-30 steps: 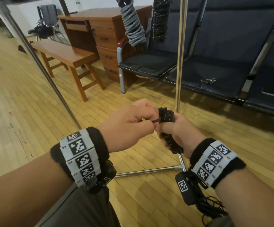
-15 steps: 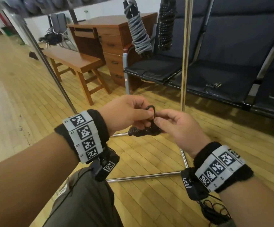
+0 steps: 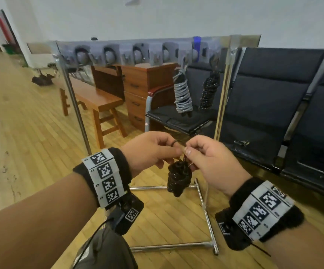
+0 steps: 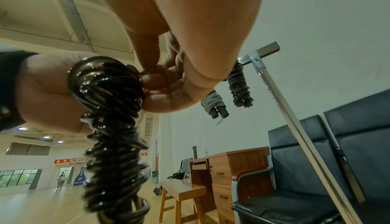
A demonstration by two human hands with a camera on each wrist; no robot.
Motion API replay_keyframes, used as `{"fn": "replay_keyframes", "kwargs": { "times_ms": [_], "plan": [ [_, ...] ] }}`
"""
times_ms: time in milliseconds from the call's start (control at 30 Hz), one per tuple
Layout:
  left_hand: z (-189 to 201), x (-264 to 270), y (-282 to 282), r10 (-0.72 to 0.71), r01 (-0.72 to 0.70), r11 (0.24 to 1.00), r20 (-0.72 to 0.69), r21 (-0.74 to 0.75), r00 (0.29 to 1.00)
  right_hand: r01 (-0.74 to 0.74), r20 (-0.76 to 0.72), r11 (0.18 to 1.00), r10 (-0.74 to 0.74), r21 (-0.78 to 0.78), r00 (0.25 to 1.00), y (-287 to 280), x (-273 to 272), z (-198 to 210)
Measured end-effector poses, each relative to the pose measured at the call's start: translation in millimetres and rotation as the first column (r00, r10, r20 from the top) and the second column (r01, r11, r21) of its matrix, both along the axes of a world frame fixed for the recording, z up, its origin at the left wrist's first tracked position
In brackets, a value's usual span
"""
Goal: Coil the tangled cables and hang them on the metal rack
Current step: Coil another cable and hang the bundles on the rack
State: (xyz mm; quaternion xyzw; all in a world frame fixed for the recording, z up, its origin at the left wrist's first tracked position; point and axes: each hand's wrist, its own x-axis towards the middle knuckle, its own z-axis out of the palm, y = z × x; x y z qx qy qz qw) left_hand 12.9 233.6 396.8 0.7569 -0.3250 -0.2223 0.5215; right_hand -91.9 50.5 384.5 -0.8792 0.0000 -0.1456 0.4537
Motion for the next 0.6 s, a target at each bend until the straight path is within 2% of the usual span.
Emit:
{"fn": "replay_keyframes", "kwargs": {
  "times_ms": [100,233,367,600],
  "plan": [
    [15,9,15,0.083,-0.075,0.990,0.061,-0.120,0.995,0.036,0.059,0.999,-0.036,0.012,0.998,16,20,33],
    [39,28,32,0.127,-0.099,0.953,0.080,-0.286,0.989,0.032,0.077,0.999,-0.035,0.039,0.996,40,50,70],
    [71,56,46,0.210,-0.151,0.936,0.159,-0.319,0.965,-0.013,0.048,0.998,0.010,0.062,0.999,53,76,107],
    [105,98,35,0.244,-0.217,0.875,0.008,-0.432,0.970,0.166,0.181,0.985,-0.154,-0.055,0.971,60,115,155]
  ]
}}
